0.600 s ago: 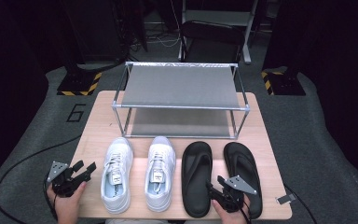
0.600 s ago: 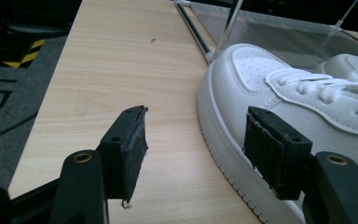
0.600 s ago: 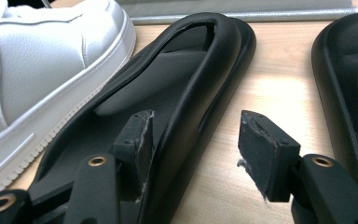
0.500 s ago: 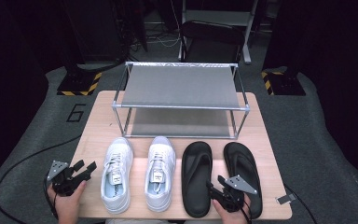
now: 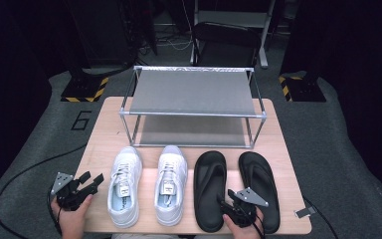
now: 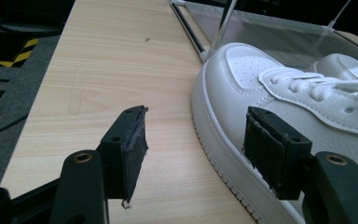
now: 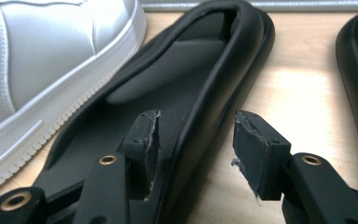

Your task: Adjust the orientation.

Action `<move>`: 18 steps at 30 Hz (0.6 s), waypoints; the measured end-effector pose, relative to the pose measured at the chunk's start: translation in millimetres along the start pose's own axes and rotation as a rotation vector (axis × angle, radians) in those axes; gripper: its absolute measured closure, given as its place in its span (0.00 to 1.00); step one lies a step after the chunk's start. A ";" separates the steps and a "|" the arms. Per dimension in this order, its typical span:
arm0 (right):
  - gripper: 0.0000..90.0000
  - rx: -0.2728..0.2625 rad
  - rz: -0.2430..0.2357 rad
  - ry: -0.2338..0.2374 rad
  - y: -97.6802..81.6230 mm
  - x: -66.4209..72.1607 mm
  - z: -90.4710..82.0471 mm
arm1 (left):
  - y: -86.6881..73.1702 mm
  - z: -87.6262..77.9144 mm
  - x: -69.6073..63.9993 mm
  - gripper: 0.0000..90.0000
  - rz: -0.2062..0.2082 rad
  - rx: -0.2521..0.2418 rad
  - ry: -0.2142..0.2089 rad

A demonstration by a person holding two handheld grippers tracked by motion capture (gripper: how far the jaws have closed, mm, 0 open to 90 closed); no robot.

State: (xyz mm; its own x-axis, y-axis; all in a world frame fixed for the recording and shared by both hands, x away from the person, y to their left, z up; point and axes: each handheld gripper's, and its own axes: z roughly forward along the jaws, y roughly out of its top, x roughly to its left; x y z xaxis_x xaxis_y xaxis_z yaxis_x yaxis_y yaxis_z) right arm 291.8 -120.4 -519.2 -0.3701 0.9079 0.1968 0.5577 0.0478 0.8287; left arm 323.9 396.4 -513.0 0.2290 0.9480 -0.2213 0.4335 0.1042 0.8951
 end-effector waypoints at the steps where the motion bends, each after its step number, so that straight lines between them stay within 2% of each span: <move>1: 0.59 0.003 0.006 0.005 0.1 -0.5 0.8 | 0.4 1.0 -0.8 0.43 0.005 0.008 0.001; 6: 0.67 0.012 0.035 0.024 0.3 -3.5 1.4 | -0.3 1.1 -1.3 0.43 0.008 0.009 0.007; 8: 0.73 0.014 0.036 0.041 0.8 -3.4 1.0 | 0.1 -0.7 0.0 0.43 0.001 0.009 0.009; 10: 0.74 0.012 0.019 0.023 1.8 -2.4 0.8 | -0.2 -1.1 0.3 0.43 -0.006 0.003 0.011; 11: 0.78 0.013 0.009 0.006 2.9 -1.9 0.4 | -0.2 -2.3 1.1 0.43 -0.008 0.009 0.010; 13: 0.80 0.006 0.012 -0.012 3.8 -2.2 1.1 | -1.2 -2.9 1.7 0.43 -0.013 -0.005 0.015; 14: 0.80 0.005 0.017 -0.012 4.1 -3.0 1.8 | -0.9 -3.7 2.4 0.43 -0.013 0.006 0.013; 18: 0.79 0.002 0.026 -0.023 6.3 -4.9 4.4 | -1.2 -3.1 3.3 0.43 -0.017 -0.004 0.020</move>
State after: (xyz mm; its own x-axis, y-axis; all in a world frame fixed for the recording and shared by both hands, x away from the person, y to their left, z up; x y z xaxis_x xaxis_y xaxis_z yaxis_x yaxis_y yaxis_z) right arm 300.4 -122.7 -517.2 -0.3382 0.9182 0.2062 0.5687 0.0249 0.8222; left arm 321.4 400.3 -513.6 0.2042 0.9519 -0.2284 0.4334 0.1213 0.8930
